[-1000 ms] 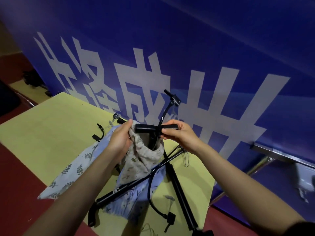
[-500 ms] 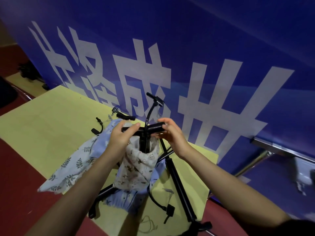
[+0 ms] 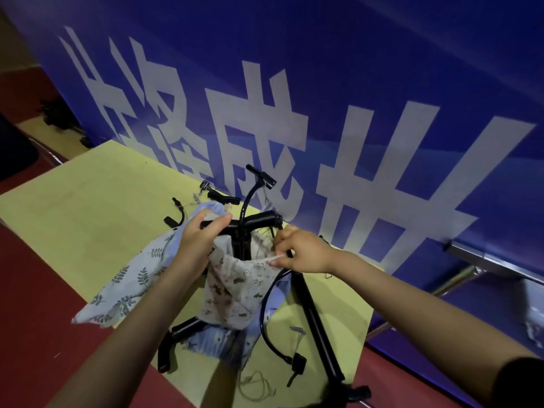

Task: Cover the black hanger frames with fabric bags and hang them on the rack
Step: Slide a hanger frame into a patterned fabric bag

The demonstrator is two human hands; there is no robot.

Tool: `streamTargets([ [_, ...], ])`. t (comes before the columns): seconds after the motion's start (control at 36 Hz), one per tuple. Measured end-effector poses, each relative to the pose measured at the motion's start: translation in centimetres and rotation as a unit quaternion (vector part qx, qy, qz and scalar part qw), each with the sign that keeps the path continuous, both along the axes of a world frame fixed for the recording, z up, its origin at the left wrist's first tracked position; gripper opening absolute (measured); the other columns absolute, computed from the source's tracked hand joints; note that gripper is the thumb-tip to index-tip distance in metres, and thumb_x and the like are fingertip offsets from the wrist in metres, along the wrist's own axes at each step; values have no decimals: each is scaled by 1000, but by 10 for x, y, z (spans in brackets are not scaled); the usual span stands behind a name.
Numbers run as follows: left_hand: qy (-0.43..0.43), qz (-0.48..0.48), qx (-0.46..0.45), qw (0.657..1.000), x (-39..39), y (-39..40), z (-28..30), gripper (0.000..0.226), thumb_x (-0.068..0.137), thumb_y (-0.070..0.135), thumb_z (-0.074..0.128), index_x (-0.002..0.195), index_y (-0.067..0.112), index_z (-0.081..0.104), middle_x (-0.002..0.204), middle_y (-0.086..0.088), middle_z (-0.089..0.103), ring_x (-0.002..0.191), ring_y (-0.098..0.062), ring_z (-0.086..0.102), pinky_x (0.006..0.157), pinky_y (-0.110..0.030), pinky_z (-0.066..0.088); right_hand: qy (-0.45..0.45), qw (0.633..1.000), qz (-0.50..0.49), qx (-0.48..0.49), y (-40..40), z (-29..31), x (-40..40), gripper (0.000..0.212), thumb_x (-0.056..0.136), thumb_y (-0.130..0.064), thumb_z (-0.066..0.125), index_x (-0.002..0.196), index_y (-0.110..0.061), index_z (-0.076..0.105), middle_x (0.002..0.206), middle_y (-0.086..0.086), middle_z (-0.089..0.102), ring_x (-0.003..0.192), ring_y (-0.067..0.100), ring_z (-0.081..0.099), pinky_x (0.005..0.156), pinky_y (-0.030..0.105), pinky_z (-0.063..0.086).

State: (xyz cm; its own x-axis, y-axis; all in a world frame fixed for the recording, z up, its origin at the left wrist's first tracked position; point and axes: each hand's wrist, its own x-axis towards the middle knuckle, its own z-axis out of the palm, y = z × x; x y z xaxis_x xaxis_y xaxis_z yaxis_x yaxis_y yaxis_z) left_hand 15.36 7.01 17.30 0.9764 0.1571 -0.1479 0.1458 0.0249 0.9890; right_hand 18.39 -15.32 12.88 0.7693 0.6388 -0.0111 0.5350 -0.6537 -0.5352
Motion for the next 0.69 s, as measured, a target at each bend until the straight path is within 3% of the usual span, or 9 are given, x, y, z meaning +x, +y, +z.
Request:
streamTargets([
  [0.06,-3,-10,6,1000,3,11,1,20,93,20,63,79,7,56,70,5,67,70,-4,65,64,-16,47,2,999,12,31,-2,-1,-1,23,90,-33,66,80,-13,70,96,0,66,94,17,57,84,37,45],
  [0.14,-8,-34,64,997,3,22,10,71,76,53,71,114,-5,54,118,-21,61,112,-31,60,94,-46,45,13,997,8,75,-2,5,-1,21,91,-27,65,81,-10,73,103,-3,68,93,10,61,84,28,46],
  [0.17,-10,-45,80,996,3,25,11,75,74,55,71,117,-4,54,118,-20,60,113,-31,58,96,-49,43,21,996,5,85,-1,7,-1,20,91,-24,66,81,-8,73,106,-2,68,94,7,60,83,21,45],
  [0.28,-23,-91,127,987,5,29,9,69,72,55,69,90,-9,48,83,-12,55,76,-25,53,73,-37,39,46,994,3,100,1,8,0,25,88,-19,70,64,-14,63,93,4,64,80,7,56,74,15,40],
  [0.39,-24,-81,164,983,5,26,-2,41,91,26,65,82,-8,45,78,-13,47,70,-23,45,67,-33,36,65,991,-19,114,7,0,-6,31,87,-23,71,62,-14,57,75,2,55,67,5,48,68,14,37],
  [0.53,-20,-65,161,985,0,24,-12,37,92,27,64,81,-4,45,80,-10,42,71,-21,39,68,-35,31,180,928,-183,271,12,-13,-15,20,85,-19,74,91,-9,58,62,-6,51,58,11,49,63,29,45],
  [0.61,-29,-77,171,982,-2,21,-13,36,93,26,61,79,-1,42,77,-12,41,68,-19,42,64,-29,33,207,902,-280,255,17,-16,-13,48,84,-19,74,125,-17,50,68,-5,55,62,9,54,64,24,45],
  [0.67,-32,-90,189,977,-3,18,-12,34,94,25,60,75,8,38,74,-9,37,63,-17,39,58,-25,30,229,906,-291,204,20,-14,-11,41,84,-23,74,121,-18,55,71,-4,54,63,8,52,58,20,39],
  [0.69,-30,-93,193,976,-3,18,-12,34,94,26,60,75,11,37,74,-8,36,63,-17,38,57,-25,30,238,911,-286,179,21,-13,-10,23,84,-24,73,103,-16,62,68,-2,51,61,11,48,57,22,36],
])
